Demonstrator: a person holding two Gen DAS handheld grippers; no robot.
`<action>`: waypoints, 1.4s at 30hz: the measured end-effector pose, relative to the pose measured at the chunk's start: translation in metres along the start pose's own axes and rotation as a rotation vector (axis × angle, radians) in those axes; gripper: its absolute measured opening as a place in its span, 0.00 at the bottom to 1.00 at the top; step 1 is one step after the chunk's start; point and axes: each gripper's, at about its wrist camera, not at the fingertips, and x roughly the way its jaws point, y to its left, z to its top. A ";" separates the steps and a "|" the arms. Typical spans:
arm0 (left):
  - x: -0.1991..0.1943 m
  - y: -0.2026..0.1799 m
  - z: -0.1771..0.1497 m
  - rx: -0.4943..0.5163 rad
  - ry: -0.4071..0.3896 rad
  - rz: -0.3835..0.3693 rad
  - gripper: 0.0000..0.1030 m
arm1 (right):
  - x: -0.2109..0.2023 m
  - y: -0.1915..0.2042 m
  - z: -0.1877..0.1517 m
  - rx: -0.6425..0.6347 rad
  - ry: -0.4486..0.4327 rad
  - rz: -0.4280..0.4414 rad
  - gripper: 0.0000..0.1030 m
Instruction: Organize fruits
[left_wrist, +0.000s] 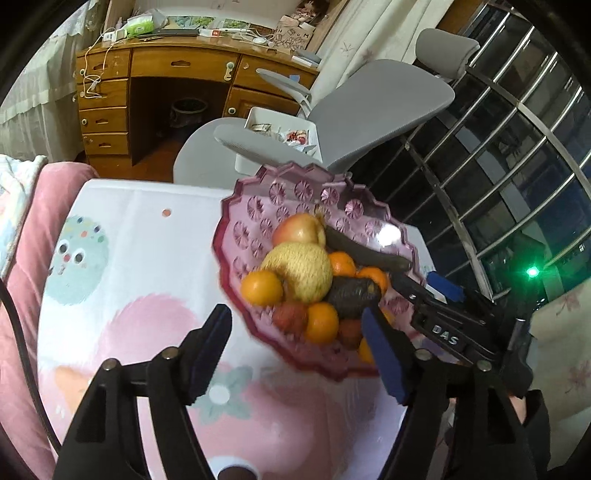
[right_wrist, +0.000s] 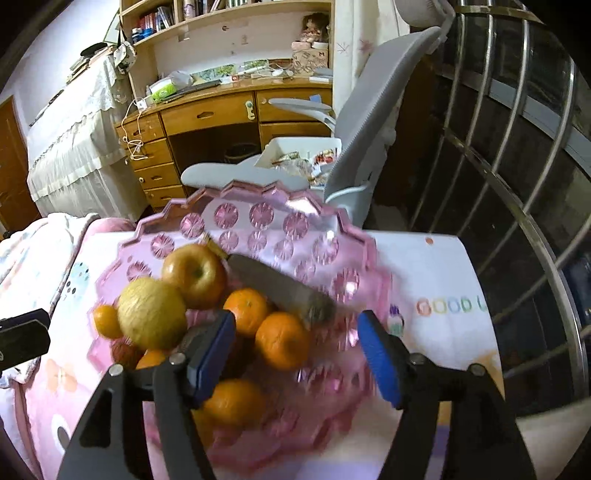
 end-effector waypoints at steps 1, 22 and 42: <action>-0.003 0.002 -0.005 -0.005 0.010 0.006 0.71 | -0.007 0.001 -0.006 0.012 0.003 0.000 0.67; -0.072 0.005 -0.194 -0.070 0.138 0.083 0.71 | -0.119 0.038 -0.210 0.044 0.247 0.155 0.80; -0.259 -0.116 -0.263 0.073 0.040 0.203 0.72 | -0.336 -0.009 -0.253 0.214 0.295 0.214 0.85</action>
